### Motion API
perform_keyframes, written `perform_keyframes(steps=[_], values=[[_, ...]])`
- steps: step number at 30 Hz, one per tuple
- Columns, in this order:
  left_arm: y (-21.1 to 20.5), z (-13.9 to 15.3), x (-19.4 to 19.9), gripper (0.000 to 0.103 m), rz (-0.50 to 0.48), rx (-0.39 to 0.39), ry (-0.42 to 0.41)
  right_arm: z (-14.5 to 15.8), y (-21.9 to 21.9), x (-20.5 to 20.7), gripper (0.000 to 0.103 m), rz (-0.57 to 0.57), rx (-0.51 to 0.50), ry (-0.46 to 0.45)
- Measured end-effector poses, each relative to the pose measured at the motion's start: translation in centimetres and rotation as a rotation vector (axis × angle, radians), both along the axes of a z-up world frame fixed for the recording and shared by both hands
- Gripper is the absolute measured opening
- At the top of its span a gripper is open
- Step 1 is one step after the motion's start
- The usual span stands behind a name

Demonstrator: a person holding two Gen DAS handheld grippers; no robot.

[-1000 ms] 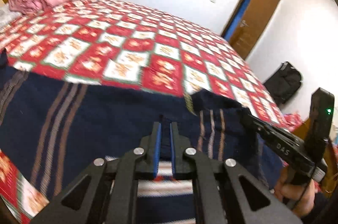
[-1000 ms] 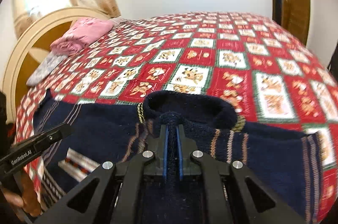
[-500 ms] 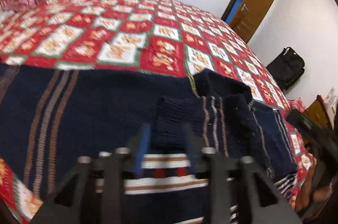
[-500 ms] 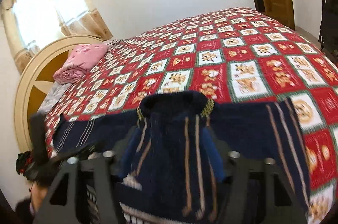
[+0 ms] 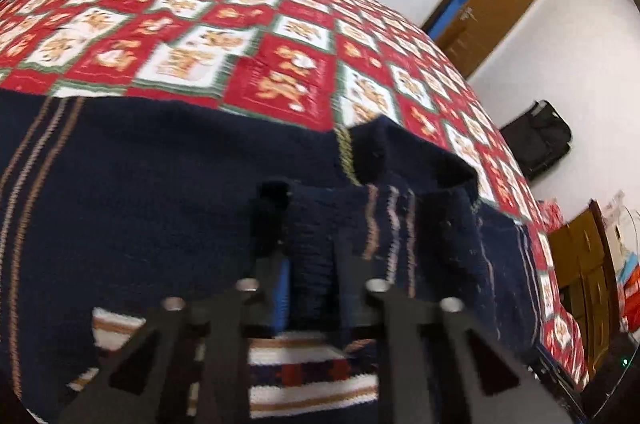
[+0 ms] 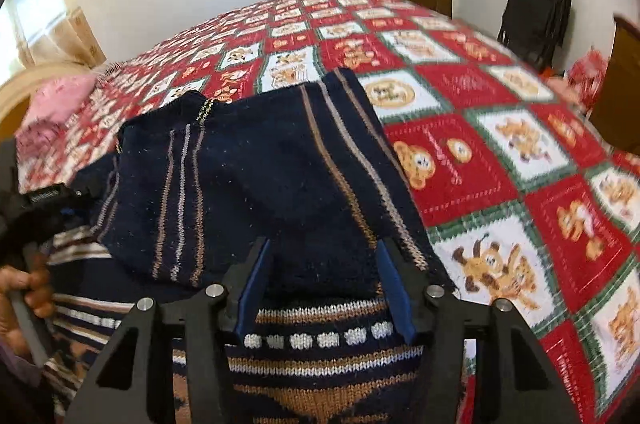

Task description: Fold small clothes

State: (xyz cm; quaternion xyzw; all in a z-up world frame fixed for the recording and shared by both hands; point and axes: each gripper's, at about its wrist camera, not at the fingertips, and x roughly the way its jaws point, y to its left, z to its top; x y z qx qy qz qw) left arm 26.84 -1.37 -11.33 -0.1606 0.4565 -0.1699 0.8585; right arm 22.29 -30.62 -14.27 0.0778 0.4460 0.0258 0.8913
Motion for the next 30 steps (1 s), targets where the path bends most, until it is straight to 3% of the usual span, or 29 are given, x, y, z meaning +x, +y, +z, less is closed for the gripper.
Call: perform_keyframes(steps=[4, 7, 11, 15, 18, 20, 22, 24, 26, 29, 30], values=[[1.0, 0.8, -1.1, 0.014, -0.004, -0.034, -0.003, 0.3, -1.2, 0.0, 0.055, -0.048, 0.046, -0.010], [2.8, 2.3, -2.5, 0.014, 0.028, -0.024, -0.041, 1.6, -2.0, -1.2, 0.055, -0.078, 0.076, -0.069], [3.9, 2.3, -3.3, 0.017, 0.037, 0.046, -0.050, 3.1, -2.1, -1.9, 0.055, -0.056, 0.127, -0.127], [3.1, 0.4, -3.1, 0.020, 0.036, 0.136, -0.009, 1.9, -0.4, -1.3, 0.055, 0.008, 0.114, -0.078], [3.0, 0.8, -3.7, 0.031, 0.042, 0.183, -0.029, -0.8, 0.4, -0.4, 0.056, 0.024, 0.103, 0.017], [3.5, 1.5, -4.2, 0.047, 0.043, 0.207, -0.036, -0.5, 1.0, -0.1, 0.056, 0.040, 0.044, 0.013], [4.9, 2.3, -5.1, 0.054, 0.052, 0.219, -0.067, 0.3, 1.0, 0.1, 0.056, 0.015, 0.079, 0.033], [7.3, 3.3, -6.1, 0.065, 0.089, 0.235, -0.095, 2.2, 0.7, -0.6, 0.056, -0.010, 0.187, -0.015], [10.5, 4.3, -6.8, 0.074, 0.144, 0.245, -0.120, 5.0, 1.7, -1.6, 0.056, 0.007, 0.227, -0.102], [15.6, 5.3, -7.0, 0.083, 0.250, 0.305, -0.139, 9.4, 4.8, -3.5, 0.056, 0.106, 0.280, -0.218], [17.3, 5.5, -6.9, 0.084, 0.295, 0.330, -0.143, 10.5, 6.3, -4.2, 0.061, 0.150, 0.307, -0.233]])
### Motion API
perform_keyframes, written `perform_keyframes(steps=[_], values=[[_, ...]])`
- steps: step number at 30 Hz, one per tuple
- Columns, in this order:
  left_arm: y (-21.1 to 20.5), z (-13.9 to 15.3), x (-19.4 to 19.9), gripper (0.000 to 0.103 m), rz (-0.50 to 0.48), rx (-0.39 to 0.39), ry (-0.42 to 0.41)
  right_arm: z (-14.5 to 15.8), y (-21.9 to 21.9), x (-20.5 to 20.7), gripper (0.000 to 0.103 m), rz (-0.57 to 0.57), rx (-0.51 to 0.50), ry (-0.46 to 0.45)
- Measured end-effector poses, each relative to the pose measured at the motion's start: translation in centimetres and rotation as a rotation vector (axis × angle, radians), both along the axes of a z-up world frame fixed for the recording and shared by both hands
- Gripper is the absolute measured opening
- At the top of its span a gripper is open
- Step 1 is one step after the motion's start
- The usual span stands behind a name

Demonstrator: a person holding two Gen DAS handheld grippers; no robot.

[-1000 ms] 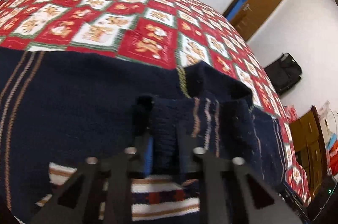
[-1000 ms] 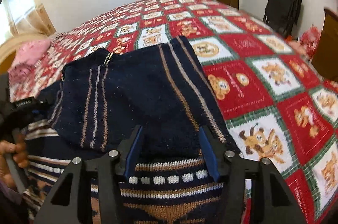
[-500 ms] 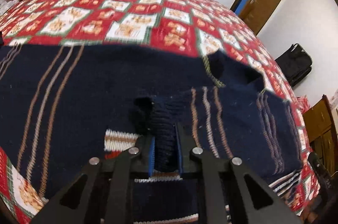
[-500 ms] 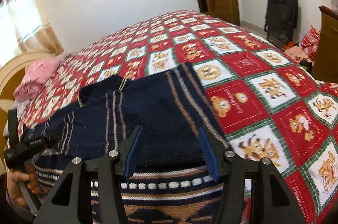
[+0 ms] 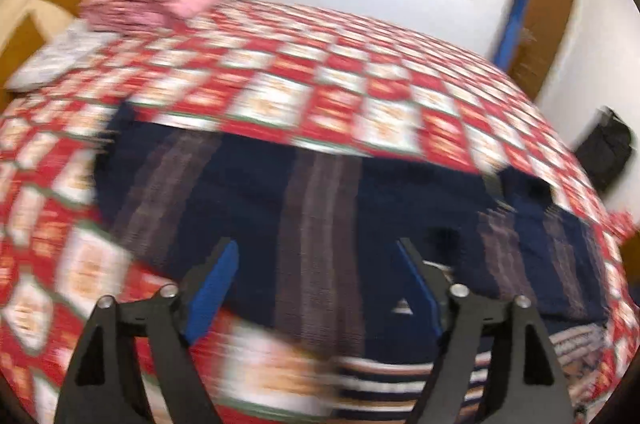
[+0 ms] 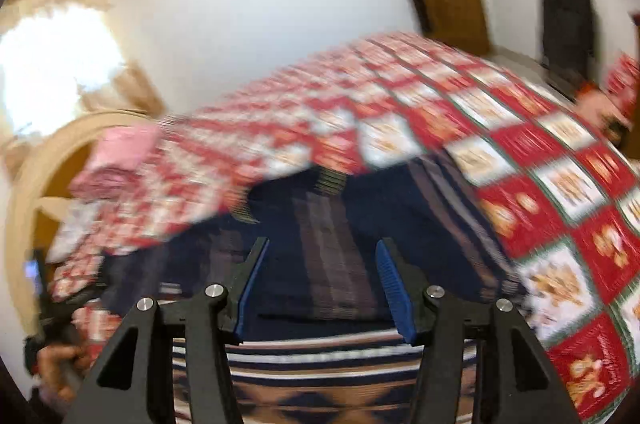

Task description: Fold small clothes

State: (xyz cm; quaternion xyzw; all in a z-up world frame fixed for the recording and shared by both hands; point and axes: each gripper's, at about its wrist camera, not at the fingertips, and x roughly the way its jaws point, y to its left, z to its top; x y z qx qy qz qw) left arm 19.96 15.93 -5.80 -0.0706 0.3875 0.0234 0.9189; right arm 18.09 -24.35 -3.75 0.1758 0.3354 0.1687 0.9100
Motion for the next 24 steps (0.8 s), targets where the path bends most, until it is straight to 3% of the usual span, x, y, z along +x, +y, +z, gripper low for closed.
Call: perform_keyframes(steps=[2, 4, 7, 12, 15, 18, 19, 20, 21, 24], values=[[4.4, 0.4, 0.2, 0.085, 0.116, 0.022, -0.015, 1.2, 2.9, -1.2, 0.066, 0.104, 0.023, -0.024], [8.4, 0.6, 0.5, 0.085, 0.211, -0.009, -0.034, 1.5, 6.1, -2.3, 0.066, 0.183, 0.030, -0.028], [13.0, 0.0, 2.9, 0.085, 0.333, 0.005, -0.017, 0.1, 11.6, -3.7, 0.066, 0.343, 0.066, 0.051], [15.0, -2.4, 8.2, 0.085, 0.302, 0.210, 0.082, -3.0, 16.4, -5.5, 0.066, 0.475, 0.000, 0.161], [16.0, -3.9, 9.0, 0.085, 0.292, 0.229, 0.139, -3.9, 16.5, -5.9, 0.066, 0.467, -0.015, 0.197], [17.5, -5.4, 9.6, 0.084, 0.330, 0.190, 0.174, -4.0, 16.4, -5.7, 0.066, 0.443, -0.034, 0.199], [17.9, -5.6, 9.4, 0.078, 0.325, 0.156, 0.156, -4.1, 16.4, -5.5, 0.066, 0.437, -0.035, 0.202], [18.3, -5.6, 9.2, 0.063, 0.312, 0.108, 0.134, -4.2, 16.4, -5.4, 0.066, 0.435, -0.033, 0.209], [18.8, -5.6, 9.1, 0.055, 0.296, 0.043, 0.123, -4.3, 16.6, -5.4, 0.066, 0.435, -0.032, 0.213], [19.9, -5.3, 9.2, 0.030, 0.327, -0.024, 0.109, -4.6, 16.8, -5.2, 0.066, 0.430, -0.030, 0.227]])
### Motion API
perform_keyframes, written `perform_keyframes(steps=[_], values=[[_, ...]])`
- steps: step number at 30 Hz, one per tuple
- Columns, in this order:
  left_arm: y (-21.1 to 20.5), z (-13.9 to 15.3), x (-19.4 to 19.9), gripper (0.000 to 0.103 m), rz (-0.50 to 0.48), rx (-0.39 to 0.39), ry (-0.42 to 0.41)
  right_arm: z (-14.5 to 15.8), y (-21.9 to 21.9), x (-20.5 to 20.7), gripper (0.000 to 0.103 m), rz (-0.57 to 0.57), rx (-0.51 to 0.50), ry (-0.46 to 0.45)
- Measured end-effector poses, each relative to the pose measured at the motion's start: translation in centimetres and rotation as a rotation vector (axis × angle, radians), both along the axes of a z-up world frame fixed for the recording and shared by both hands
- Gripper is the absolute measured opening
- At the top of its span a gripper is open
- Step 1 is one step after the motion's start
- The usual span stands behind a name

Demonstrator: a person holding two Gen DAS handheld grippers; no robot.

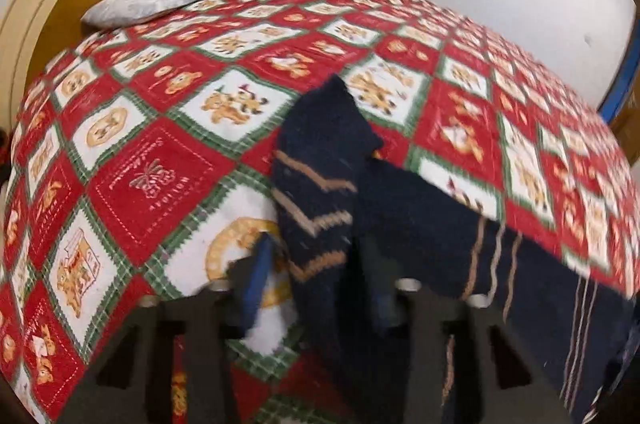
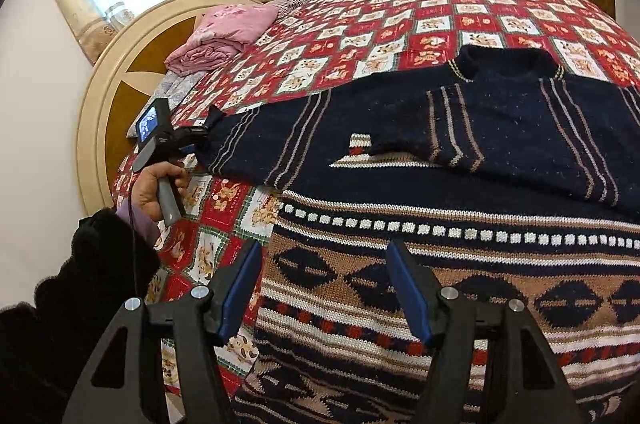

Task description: Fold small clothes

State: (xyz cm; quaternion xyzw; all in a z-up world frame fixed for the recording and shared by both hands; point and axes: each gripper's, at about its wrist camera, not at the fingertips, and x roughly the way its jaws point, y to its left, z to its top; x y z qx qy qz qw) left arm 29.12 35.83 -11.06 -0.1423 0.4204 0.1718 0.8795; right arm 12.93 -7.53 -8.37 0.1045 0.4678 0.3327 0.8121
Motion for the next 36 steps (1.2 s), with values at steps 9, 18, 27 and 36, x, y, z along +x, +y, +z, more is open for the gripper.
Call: perform_keyframes(steps=[9, 18, 27, 36], values=[[1.0, 0.2, 0.1, 0.015, 0.035, -0.084, -0.036, -0.5, -1.7, 0.4, 0.066, -0.057, 0.021, 0.029], [-1.5, 5.0, -1.1, 0.011, -0.020, -0.184, -0.155, -0.3, -8.0, 1.5, 0.066, -0.260, 0.119, 0.057], [-17.8, 14.5, -3.4, 0.011, -0.389, -0.200, -0.342, -1.2, -15.2, 1.4, 0.066, -0.466, 0.160, 0.066], [-39.9, 12.2, -9.1, 0.012, -0.829, -0.232, -0.364, -2.4, -21.1, 0.2, 0.066, -0.605, 0.146, 0.070]])
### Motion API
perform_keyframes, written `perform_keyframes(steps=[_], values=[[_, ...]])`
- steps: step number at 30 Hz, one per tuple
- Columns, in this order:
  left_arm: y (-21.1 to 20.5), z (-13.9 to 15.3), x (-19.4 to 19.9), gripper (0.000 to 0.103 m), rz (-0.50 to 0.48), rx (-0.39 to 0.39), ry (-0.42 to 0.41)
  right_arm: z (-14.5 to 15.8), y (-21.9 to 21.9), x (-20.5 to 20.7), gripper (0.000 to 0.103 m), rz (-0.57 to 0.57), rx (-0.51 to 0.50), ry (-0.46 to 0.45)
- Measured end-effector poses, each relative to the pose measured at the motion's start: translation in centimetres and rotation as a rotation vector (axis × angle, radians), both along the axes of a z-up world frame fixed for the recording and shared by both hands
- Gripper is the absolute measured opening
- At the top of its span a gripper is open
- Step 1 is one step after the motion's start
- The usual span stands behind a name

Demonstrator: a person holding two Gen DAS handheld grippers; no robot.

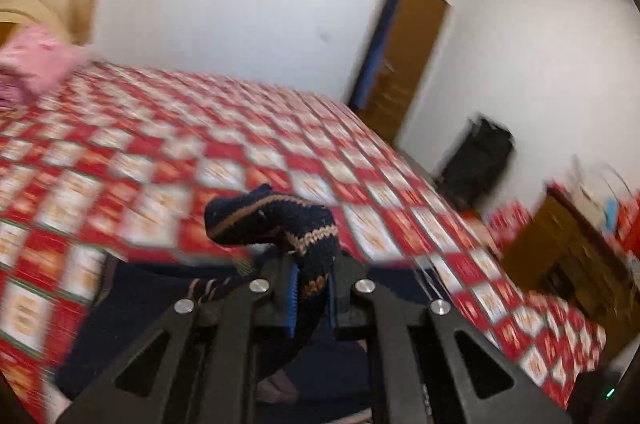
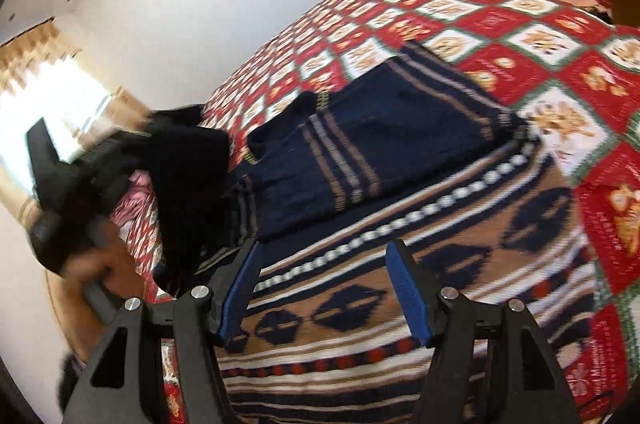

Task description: Fold small clothes

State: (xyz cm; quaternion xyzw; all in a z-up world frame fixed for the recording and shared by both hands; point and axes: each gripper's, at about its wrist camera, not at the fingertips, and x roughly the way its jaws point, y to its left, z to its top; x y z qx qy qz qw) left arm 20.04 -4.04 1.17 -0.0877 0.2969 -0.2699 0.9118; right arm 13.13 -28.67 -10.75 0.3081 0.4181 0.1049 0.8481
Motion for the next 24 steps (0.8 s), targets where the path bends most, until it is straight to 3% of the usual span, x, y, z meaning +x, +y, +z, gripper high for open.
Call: perform_keyframes(steps=[4, 6, 7, 9, 10, 11, 14, 18, 20, 24], values=[[-5.6, -7.4, -0.8, 0.016, -0.078, 0.174, 0.149, -0.2, -1.4, -0.6, 0.066, -0.019, -0.015, -0.004], [-6.3, -9.4, -1.6, 0.017, -0.119, 0.230, 0.210, -0.6, -1.8, -0.4, 0.066, -0.021, -0.010, 0.003], [-6.1, -9.7, -2.2, 0.019, -0.129, 0.236, 0.208, -0.7, -2.0, 0.0, 0.066, -0.016, 0.001, 0.007], [-4.7, -9.2, -3.7, 0.036, -0.129, 0.238, 0.170, -0.5, -2.3, 0.9, 0.066, -0.011, 0.024, 0.015], [-3.7, -8.7, -4.4, 0.055, -0.117, 0.239, 0.154, -0.2, -2.3, 1.6, 0.066, -0.007, 0.033, 0.014], [-2.5, -8.1, -5.0, 0.066, -0.096, 0.237, 0.133, 0.3, -2.1, 2.8, 0.066, 0.020, 0.048, -0.001], [0.6, -6.6, -6.8, 0.071, -0.041, 0.218, 0.073, 0.7, -1.0, 6.4, 0.066, 0.108, 0.106, -0.006], [4.8, -5.8, -6.0, 0.073, 0.066, 0.167, 0.098, -1.6, 1.4, 12.0, 0.066, 0.175, 0.208, 0.046], [6.7, -6.0, -5.2, 0.073, 0.135, 0.160, 0.116, -3.0, 2.2, 13.5, 0.066, 0.129, 0.168, 0.080], [9.0, -7.1, -5.0, 0.073, 0.227, 0.168, 0.138, -4.7, 4.9, 14.7, 0.066, 0.112, -0.030, 0.052]])
